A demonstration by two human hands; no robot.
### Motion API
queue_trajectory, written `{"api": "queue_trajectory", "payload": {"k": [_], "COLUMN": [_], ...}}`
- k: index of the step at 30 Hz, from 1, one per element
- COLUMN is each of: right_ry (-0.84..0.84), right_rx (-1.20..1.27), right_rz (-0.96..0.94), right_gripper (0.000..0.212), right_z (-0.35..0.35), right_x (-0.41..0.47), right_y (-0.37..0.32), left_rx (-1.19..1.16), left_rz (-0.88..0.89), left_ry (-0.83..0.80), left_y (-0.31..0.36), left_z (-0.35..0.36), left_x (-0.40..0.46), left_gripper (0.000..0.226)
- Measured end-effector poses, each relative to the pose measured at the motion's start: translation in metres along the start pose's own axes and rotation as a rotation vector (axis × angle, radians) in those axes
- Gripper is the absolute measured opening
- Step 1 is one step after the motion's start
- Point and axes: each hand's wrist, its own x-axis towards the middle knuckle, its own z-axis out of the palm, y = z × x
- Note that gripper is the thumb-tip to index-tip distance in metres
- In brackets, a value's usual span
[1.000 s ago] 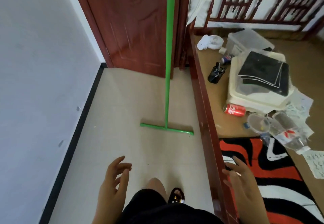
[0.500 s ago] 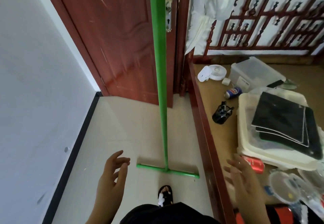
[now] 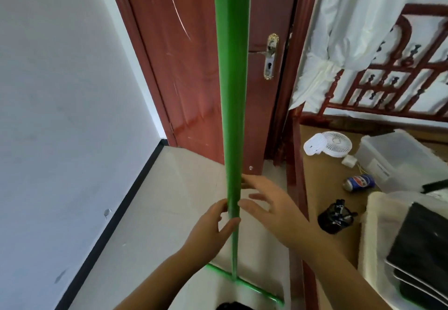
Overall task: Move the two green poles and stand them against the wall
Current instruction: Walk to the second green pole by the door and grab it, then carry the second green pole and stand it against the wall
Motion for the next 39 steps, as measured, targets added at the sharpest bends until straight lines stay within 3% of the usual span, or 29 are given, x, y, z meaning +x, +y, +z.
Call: {"api": "queue_trajectory", "payload": {"k": [10, 25, 30, 39], "right_ry": [-0.199, -0.449, -0.584, -0.984], "right_rx": [0.086, 0.171, 0.156, 0.06], "right_rz": [-0.088, -0.207, -0.271, -0.532], "right_gripper": [0.025, 0.018, 0.018, 0.018], "right_z": [0.002, 0.12, 0.16, 0.235], "right_x": [0.064, 0.218, 0.282, 0.412], "right_y": [0.002, -0.047, -0.066, -0.105], "left_rx": [-0.035, -0.068, -0.112, -0.172], "left_rz": [-0.141, -0.397, -0.516, -0.806], "left_ry": [0.129, 0.494, 0.669, 1.117], "left_y": [-0.006, -0.085, -0.116, -0.163], "left_z": [-0.009, -0.132, -0.171, -0.235], "left_x": [0.017, 0.05, 0.068, 0.125], "left_gripper": [0.026, 0.02, 0.018, 0.022]}}
